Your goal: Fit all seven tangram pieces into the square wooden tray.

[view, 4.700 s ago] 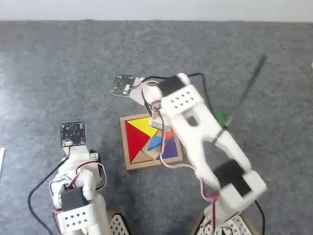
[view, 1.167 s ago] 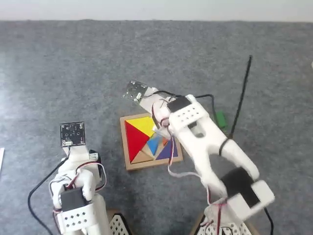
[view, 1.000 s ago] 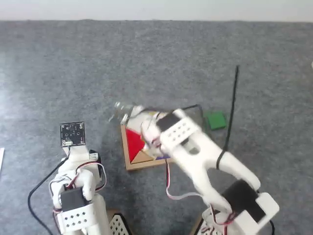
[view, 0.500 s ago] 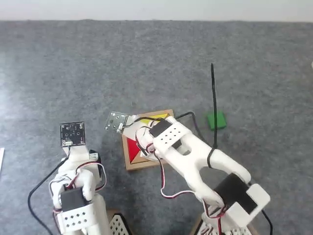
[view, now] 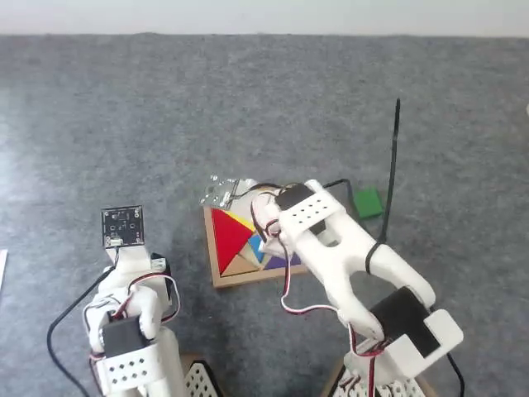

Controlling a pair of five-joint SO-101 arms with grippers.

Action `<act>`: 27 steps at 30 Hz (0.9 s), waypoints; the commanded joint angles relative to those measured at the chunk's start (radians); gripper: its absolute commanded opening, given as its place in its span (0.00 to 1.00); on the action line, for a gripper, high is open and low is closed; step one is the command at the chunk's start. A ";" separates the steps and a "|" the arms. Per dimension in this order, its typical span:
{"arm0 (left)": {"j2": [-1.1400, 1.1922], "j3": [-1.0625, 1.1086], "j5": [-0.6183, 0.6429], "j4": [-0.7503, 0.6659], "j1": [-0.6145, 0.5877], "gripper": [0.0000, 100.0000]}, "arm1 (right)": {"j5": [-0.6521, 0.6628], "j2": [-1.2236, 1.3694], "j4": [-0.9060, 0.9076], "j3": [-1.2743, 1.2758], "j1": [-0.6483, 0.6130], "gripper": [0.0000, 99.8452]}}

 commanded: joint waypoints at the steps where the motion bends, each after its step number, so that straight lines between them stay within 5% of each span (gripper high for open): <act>1: -0.018 -0.012 -0.002 0.003 -0.006 0.08 | -0.026 -0.107 0.041 -0.018 -0.107 0.04; 12: -0.018 -0.012 -0.002 0.003 -0.006 0.08 | -0.084 0.013 -0.185 0.041 -0.130 0.04; 27: -0.018 -0.012 -0.002 0.003 -0.006 0.08 | -0.026 -0.019 -0.064 -0.061 0.027 0.04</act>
